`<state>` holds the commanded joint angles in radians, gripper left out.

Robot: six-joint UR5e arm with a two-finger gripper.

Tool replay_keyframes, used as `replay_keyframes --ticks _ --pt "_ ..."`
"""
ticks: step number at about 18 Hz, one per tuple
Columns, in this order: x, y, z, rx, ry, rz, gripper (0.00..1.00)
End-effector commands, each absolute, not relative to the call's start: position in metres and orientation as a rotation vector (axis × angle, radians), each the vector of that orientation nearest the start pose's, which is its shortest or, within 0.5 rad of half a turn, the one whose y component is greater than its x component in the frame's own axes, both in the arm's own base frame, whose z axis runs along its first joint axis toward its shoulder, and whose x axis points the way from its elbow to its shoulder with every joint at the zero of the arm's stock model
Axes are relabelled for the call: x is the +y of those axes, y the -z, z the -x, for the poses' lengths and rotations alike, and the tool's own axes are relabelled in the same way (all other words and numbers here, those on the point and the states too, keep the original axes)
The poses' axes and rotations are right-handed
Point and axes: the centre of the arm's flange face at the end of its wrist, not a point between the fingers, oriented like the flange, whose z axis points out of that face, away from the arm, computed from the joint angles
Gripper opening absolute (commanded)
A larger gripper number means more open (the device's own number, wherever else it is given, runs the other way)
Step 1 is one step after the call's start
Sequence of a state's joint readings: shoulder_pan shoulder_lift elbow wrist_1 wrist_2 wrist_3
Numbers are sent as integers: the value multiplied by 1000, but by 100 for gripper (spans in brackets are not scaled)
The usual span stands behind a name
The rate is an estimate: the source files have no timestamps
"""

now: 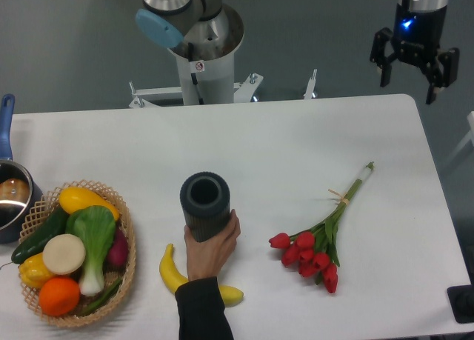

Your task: Pick up the flowers from the table

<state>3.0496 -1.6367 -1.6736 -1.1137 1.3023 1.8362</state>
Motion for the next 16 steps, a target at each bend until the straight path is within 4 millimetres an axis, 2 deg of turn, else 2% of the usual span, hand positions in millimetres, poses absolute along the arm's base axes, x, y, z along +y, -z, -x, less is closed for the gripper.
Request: replay_keyframes --ticks 6,10,13,16 --pt "210 -448 522 561 -437 2829 100" --pt "215 -439 524 465 -395 2839 100" --pt "227 -430 525 364 -393 2838 100" --pt "248 -403 524 284 -366 2831 100"
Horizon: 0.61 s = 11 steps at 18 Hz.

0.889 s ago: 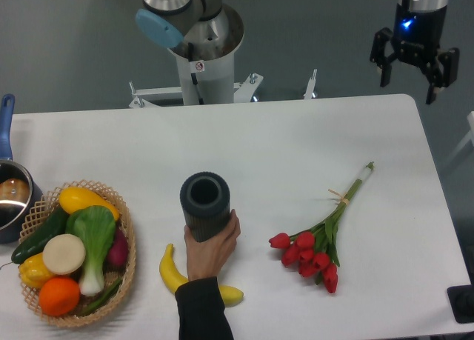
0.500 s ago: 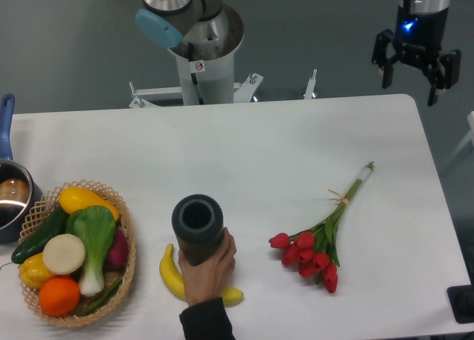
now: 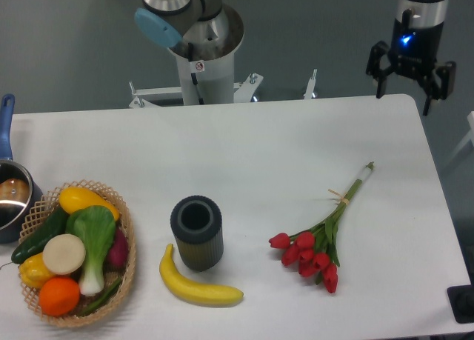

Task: Pick up the flowers from the table
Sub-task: 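Move the open gripper down toward the tulip stems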

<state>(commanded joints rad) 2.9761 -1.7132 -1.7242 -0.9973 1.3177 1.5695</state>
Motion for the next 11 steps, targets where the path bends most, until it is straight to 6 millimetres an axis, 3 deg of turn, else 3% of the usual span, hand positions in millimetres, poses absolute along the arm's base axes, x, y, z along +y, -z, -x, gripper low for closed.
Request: replay_keyframes --ticks 4,6,11 --pt "269 -374 529 257 -292 2836 100" --pt "292 -343 533 230 -233 2839 100" --pt "322 -290 539 195 -161 2847 100"
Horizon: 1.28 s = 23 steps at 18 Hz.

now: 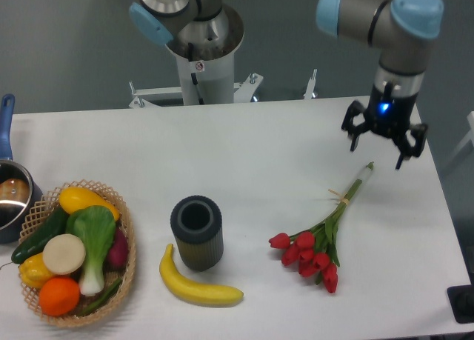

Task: Pick up the flowers from the table
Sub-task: 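Move the open gripper down toward the tulip stems, then lower the gripper around the tulip stems and close it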

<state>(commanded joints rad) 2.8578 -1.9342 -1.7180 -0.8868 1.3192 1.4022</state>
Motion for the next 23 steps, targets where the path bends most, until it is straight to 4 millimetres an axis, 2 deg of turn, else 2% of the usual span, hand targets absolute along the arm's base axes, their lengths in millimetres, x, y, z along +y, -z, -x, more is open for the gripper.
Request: replay_keyframes --ticks 4,6,10,14,19,23 --pt "330 -257 541 205 -92 2859 100" --pt "339 -245 538 233 -71 2861 100" --pt "344 -224 540 236 -33 2866 100" --pt "355 -214 548 244 -26 2869 100" --pt "356 -195 546 253 14 2875 100" --pt "362 -188 542 264 34 2877 100"
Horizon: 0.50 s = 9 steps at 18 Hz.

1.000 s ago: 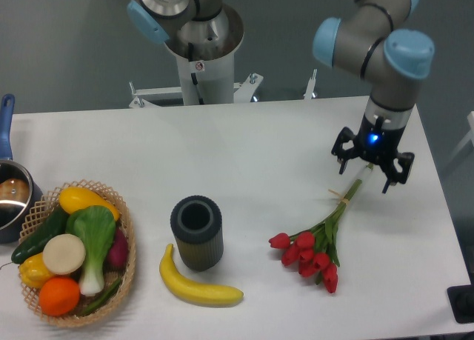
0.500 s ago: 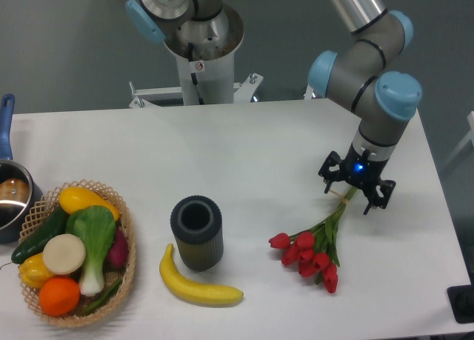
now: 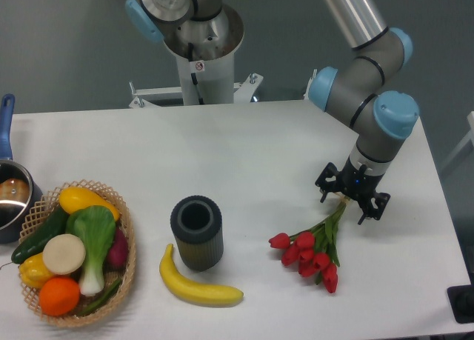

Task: Pick up the flowers from the table
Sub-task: 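Lower the gripper around the tulip stems and close it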

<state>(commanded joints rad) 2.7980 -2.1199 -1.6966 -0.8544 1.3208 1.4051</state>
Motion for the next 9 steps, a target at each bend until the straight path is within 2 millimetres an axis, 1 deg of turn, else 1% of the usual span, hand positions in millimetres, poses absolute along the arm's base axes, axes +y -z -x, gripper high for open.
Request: replay_keyframes --ticks 1,2,3,4,5,6,7,8,9 --pt "362 -187 542 264 36 2877 99" --pt "362 -187 542 264 36 2877 96" --pt "361 -187 542 260 36 2879 84" --pt "362 -187 542 260 34 2877 76" --pt "361 -186 541 260 36 2879 71" --pt "362 -188 542 258 32 2877 64" --pt "361 -187 542 258 34 2879 62" --pt "362 -187 542 255 37 2878 56" --pt "362 -188 542 253 35 2878 53"
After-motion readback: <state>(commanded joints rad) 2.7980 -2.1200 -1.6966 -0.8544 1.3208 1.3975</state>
